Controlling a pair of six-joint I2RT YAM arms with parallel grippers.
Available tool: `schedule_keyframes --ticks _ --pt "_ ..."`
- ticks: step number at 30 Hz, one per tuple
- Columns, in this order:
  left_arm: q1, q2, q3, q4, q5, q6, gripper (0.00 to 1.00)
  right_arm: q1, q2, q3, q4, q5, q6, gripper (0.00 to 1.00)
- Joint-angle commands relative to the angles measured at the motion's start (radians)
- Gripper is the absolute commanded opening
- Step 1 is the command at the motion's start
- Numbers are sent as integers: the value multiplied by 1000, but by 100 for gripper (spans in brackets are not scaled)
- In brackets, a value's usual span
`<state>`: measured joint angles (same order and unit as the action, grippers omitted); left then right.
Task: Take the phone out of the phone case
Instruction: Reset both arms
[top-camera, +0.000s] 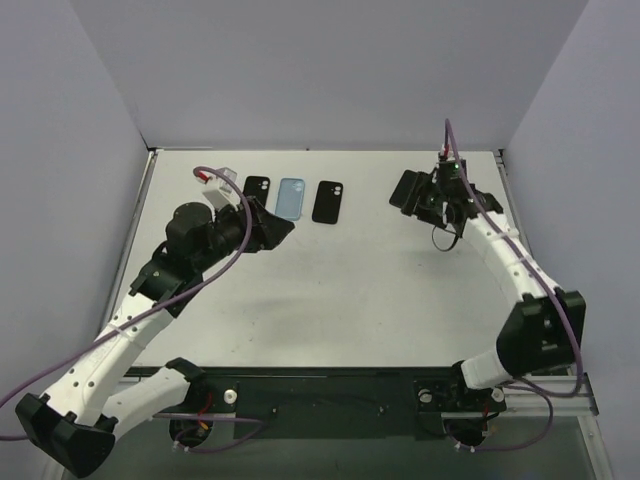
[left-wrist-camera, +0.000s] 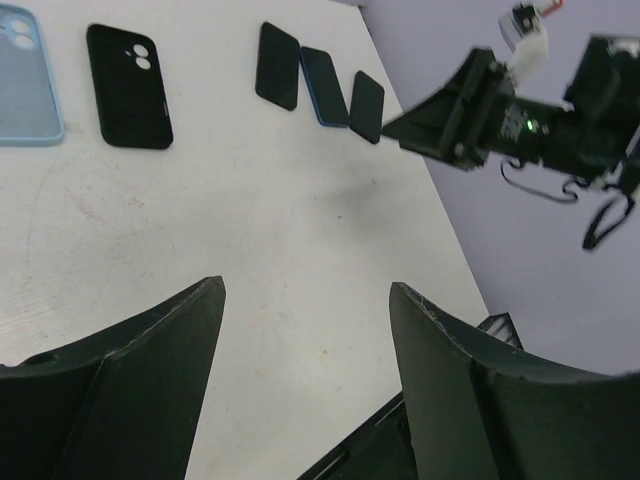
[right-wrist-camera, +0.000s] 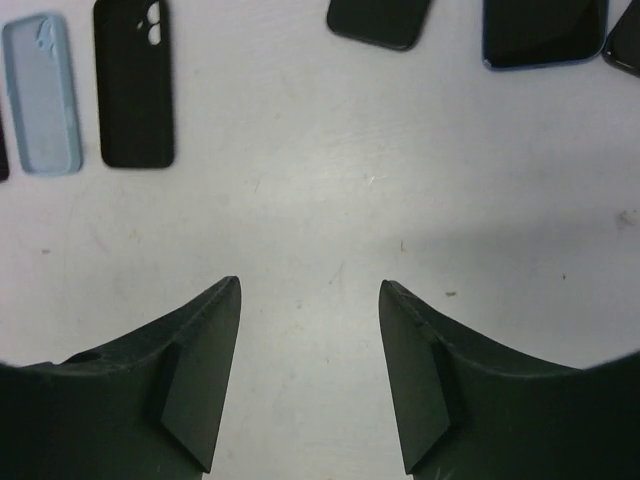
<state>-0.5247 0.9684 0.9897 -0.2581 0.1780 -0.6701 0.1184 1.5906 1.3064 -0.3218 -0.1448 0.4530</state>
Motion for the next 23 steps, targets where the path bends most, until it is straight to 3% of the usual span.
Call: schedule_keyframes --ticks 1,6,9,13,23 --pt "-8 -88 7 34 -110 46 78 136 -283 -226 30 284 -33 55" --pt "-9 -178 -20 23 -244 69 80 185 -629 -432 73 342 -42 58" --pt "-9 -236 -33 28 -319 87 80 193 -802 -496 41 393 -71 72" --pt "-9 -267 -31 31 -383 96 80 193 -1018 -544 -16 471 -85 75" --pt "-11 -300 -8 3 -426 119 81 193 -1281 -627 -23 508 -112 91"
